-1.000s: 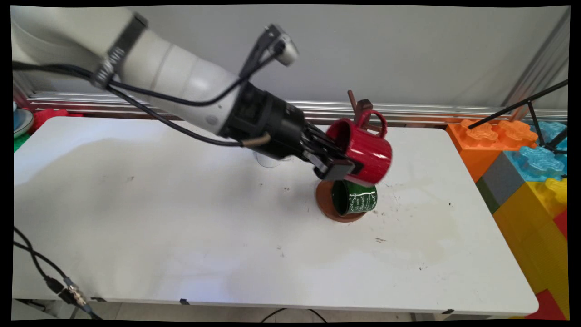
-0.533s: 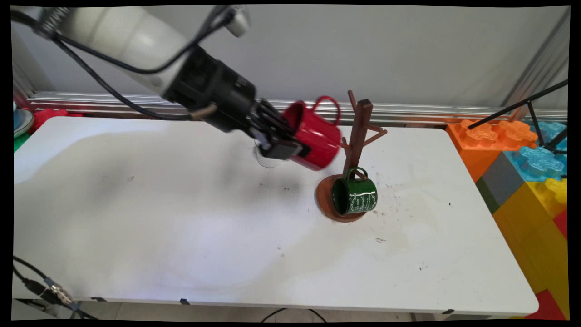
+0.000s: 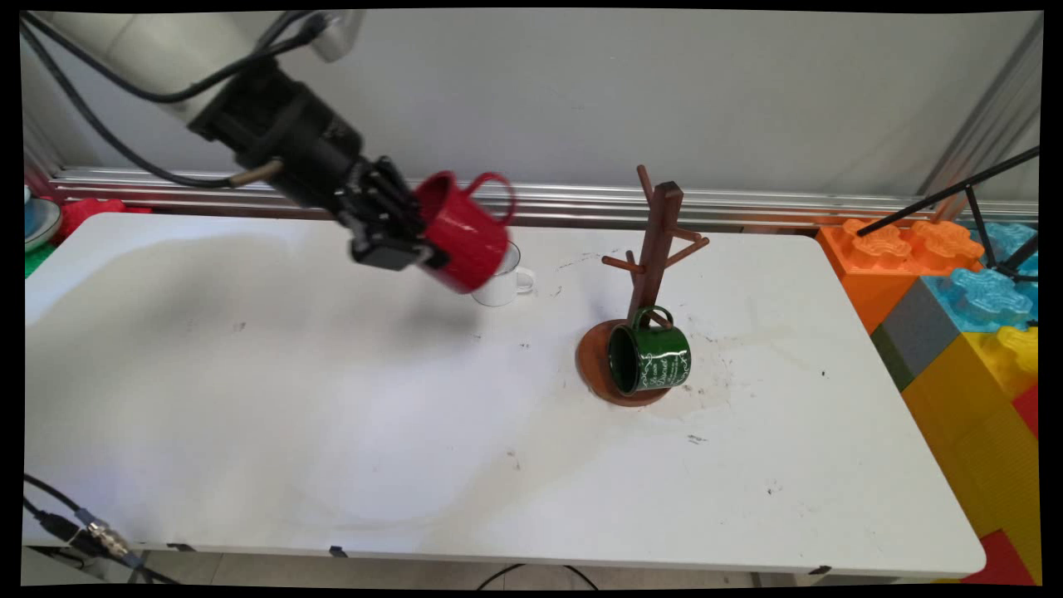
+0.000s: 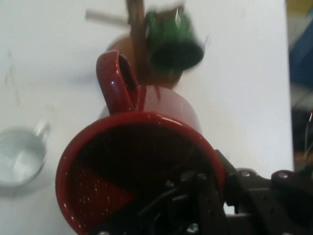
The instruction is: Place the picked object on the table
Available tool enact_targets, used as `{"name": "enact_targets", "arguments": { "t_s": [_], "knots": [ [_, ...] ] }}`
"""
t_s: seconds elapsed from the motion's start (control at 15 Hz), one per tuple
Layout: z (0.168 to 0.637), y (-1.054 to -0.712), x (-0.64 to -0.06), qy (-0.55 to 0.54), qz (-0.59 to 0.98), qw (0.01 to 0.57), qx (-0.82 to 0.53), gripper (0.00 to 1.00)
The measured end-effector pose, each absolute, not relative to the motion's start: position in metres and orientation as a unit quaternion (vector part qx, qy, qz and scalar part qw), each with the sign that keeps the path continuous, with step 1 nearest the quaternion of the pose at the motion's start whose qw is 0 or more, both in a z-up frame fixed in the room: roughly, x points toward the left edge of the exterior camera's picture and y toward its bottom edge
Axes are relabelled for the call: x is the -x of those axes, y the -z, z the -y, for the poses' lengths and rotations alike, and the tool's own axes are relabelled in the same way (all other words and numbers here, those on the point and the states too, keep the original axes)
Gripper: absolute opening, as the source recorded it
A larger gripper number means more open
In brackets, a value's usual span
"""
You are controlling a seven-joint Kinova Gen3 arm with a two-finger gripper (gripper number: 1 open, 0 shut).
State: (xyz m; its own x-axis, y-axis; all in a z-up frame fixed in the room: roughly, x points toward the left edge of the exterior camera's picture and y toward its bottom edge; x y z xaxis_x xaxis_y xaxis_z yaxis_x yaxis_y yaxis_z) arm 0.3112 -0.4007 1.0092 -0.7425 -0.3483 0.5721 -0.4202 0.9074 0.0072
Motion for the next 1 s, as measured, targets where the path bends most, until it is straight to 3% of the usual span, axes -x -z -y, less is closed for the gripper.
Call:
{"name": "enact_targets", "arguments": {
  "t_s": [0.4, 1.0],
  "knots": [
    [0.417, -0.984, -0.356, -0.074, 0.966, 0.202, -0.145, 0.0],
    [0.443, -0.933, -0.354, -0.075, 0.985, 0.122, -0.097, 0.0]
  ]
}}
